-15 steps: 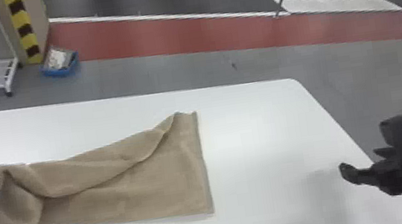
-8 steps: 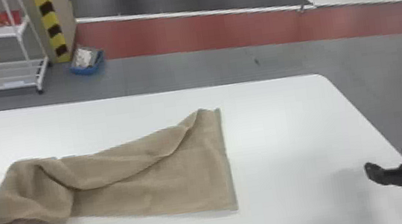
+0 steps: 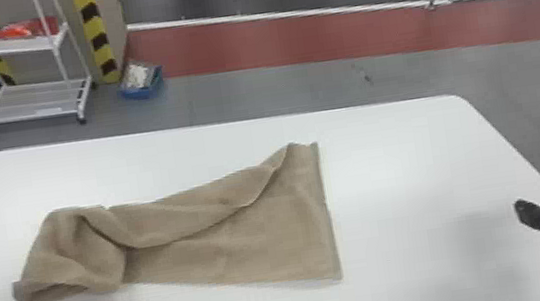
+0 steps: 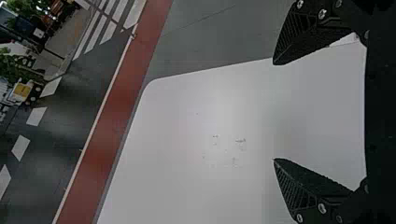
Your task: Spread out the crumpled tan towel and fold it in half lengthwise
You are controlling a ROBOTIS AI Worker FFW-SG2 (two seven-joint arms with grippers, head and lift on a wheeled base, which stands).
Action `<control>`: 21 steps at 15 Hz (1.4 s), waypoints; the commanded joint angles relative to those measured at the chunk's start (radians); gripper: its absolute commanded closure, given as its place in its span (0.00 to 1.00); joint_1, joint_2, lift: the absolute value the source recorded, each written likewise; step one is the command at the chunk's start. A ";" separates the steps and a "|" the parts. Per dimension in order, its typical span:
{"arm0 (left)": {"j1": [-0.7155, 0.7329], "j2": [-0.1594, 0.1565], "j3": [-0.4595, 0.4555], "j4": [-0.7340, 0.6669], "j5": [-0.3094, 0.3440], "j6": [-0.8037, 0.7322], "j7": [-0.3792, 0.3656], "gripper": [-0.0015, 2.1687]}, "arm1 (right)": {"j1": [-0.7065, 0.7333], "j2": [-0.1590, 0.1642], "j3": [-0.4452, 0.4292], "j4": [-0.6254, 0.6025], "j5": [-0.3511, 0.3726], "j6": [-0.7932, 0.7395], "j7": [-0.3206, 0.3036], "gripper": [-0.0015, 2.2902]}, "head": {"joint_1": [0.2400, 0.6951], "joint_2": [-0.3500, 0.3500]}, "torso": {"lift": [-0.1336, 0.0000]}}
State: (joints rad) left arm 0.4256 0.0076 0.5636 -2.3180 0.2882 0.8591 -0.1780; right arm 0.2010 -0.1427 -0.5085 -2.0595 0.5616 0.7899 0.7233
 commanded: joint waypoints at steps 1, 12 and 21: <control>0.055 -0.010 0.004 0.026 0.023 -0.126 -0.017 0.06 | -0.025 0.003 0.016 -0.030 -0.022 0.032 0.008 0.07 | 1.00 0.33 | 0.07; 0.068 -0.006 -0.082 0.295 -0.001 -0.501 0.015 0.07 | -0.140 0.017 0.134 -0.122 -0.052 0.182 0.062 0.07 | 1.00 0.49 | 0.07; 0.070 0.005 -0.091 0.410 -0.047 -0.654 0.028 0.07 | -0.147 0.026 0.150 -0.133 -0.042 0.188 0.068 0.07 | 1.00 0.57 | 0.07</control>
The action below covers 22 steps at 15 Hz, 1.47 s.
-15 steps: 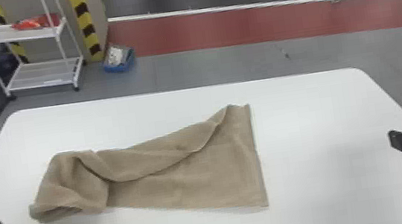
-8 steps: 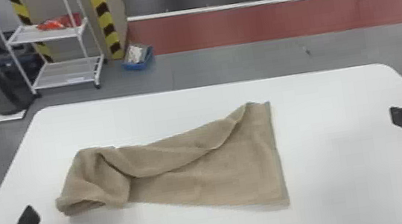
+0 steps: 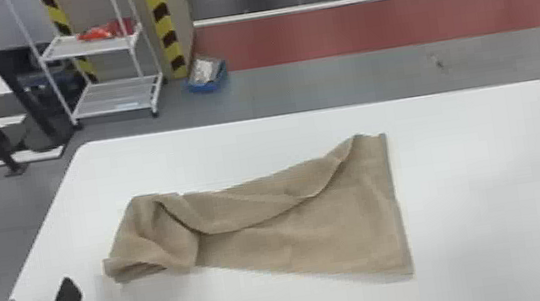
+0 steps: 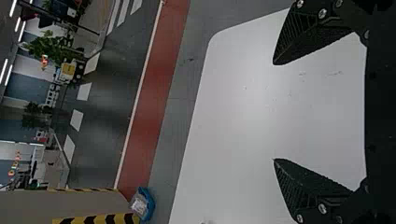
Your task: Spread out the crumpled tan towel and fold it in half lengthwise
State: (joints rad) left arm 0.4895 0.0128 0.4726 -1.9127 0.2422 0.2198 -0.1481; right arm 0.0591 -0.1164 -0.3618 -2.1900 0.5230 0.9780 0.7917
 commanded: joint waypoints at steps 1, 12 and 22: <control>0.012 -0.001 -0.009 0.003 -0.003 -0.018 -0.004 0.07 | -0.013 0.000 0.006 -0.002 -0.008 0.000 0.000 0.07 | 1.00 0.57 | 0.07; 0.009 0.027 -0.075 0.050 -0.044 -0.089 -0.062 0.07 | -0.108 -0.003 -0.062 0.339 -0.368 -0.344 0.218 0.07 | 1.00 0.65 | 0.07; 0.029 0.027 -0.124 0.046 -0.086 -0.110 -0.114 0.07 | -0.166 -0.006 -0.095 0.386 -0.400 -0.328 0.222 0.07 | 1.00 0.59 | 0.07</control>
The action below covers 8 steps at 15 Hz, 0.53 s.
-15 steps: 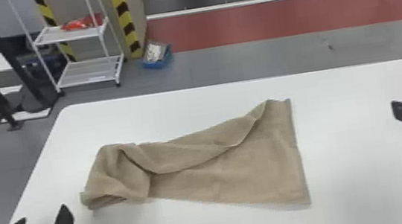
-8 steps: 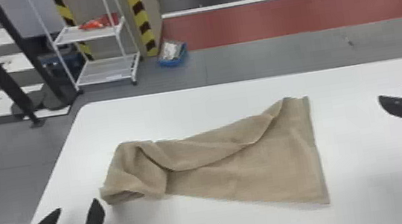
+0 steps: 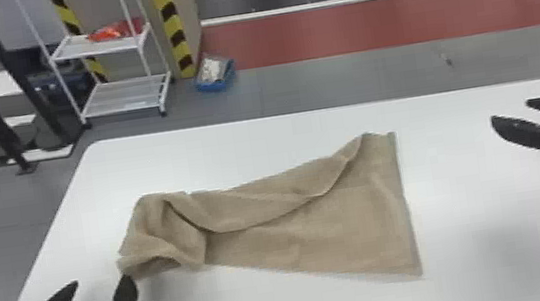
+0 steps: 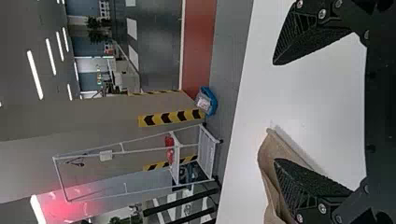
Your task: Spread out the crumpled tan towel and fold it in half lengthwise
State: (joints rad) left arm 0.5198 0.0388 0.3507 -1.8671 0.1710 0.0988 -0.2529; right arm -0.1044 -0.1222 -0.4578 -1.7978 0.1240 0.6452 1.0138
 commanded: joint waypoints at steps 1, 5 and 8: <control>-0.003 0.003 -0.002 0.002 -0.025 0.020 -0.014 0.07 | -0.003 0.001 0.002 -0.009 -0.007 0.008 -0.001 0.07 | 1.00 0.58 | 0.07; 0.000 0.004 0.021 0.005 -0.027 0.023 -0.025 0.07 | -0.003 0.001 0.005 -0.022 -0.014 0.023 0.000 0.07 | 1.00 0.57 | 0.07; -0.001 0.009 0.025 0.003 -0.025 0.039 -0.025 0.07 | 0.003 0.004 0.008 -0.032 -0.014 0.038 0.000 0.07 | 1.00 0.59 | 0.07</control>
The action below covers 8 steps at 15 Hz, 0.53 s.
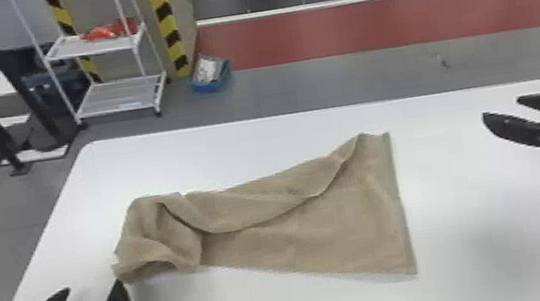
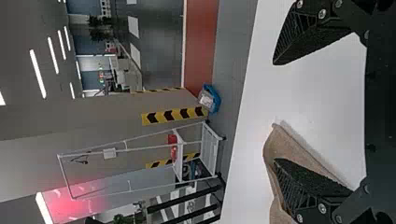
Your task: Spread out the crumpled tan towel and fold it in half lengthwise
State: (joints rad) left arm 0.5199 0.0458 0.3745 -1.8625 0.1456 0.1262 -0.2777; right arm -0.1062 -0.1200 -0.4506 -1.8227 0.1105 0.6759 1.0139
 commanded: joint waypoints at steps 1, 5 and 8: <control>0.000 0.003 0.001 -0.001 -0.001 0.014 -0.009 0.07 | 0.008 0.002 0.001 -0.013 0.000 0.011 0.000 0.07 | 1.00 0.60 | 0.07; -0.015 0.017 0.009 0.006 -0.009 0.054 -0.031 0.08 | 0.019 0.003 -0.005 -0.038 -0.008 0.029 0.002 0.07 | 1.00 0.60 | 0.07; -0.038 0.017 0.004 0.009 -0.035 0.112 -0.060 0.09 | 0.023 0.008 -0.008 -0.043 -0.011 0.029 0.002 0.07 | 1.00 0.60 | 0.07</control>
State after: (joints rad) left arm 0.4915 0.0625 0.3828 -1.8560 0.1241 0.2192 -0.3358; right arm -0.0862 -0.1139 -0.4572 -1.8623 0.1014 0.7054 1.0151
